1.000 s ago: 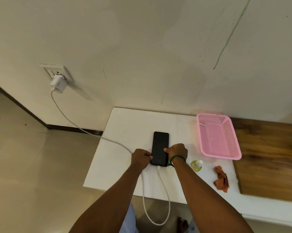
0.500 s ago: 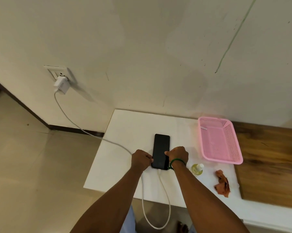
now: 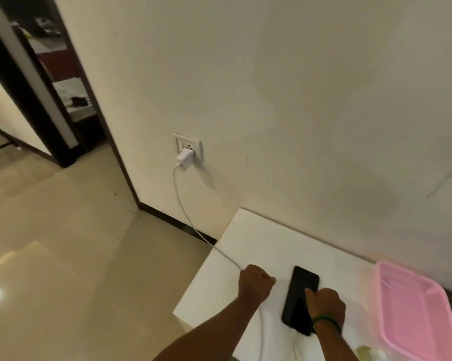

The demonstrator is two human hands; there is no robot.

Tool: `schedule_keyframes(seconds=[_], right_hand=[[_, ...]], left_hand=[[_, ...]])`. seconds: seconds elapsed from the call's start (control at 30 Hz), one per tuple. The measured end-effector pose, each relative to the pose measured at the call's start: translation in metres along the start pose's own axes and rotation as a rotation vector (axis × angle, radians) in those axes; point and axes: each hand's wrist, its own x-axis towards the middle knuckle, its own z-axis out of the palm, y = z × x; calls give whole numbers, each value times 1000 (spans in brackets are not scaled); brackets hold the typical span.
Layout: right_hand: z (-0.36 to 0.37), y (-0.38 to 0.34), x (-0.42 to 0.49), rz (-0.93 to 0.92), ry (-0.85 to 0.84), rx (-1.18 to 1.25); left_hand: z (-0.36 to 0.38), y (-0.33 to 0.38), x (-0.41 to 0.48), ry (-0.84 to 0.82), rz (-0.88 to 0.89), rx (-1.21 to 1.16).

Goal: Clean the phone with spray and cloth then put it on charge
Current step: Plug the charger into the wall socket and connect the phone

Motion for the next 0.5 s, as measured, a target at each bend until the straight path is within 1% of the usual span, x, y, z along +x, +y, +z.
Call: schedule_keyframes(seconds=[0.13,0.17,0.23,0.27,0.33,0.43,0.5], right_hand=[[-5,-60,-17,-204,-4,94],[-4,-79,-23,-264,-25,118],[1,-119,-36,-373,-100,202],[6,-138,-43,-424,-142,234],[19,-177,-55,-500,-239,287],[48,-218,-68,-531,-394,342],[74,-234,-70,-547,-480,306]], left_hand=[[-94,7,12,470,37,-45],[-121,7,19,565,32,-86],[-172,6,36,698,6,-218],[-196,5,45,737,-11,-271],[-236,1,69,754,-61,-290],[-276,-11,102,696,-148,-273],[-289,-19,118,631,-176,-371]])
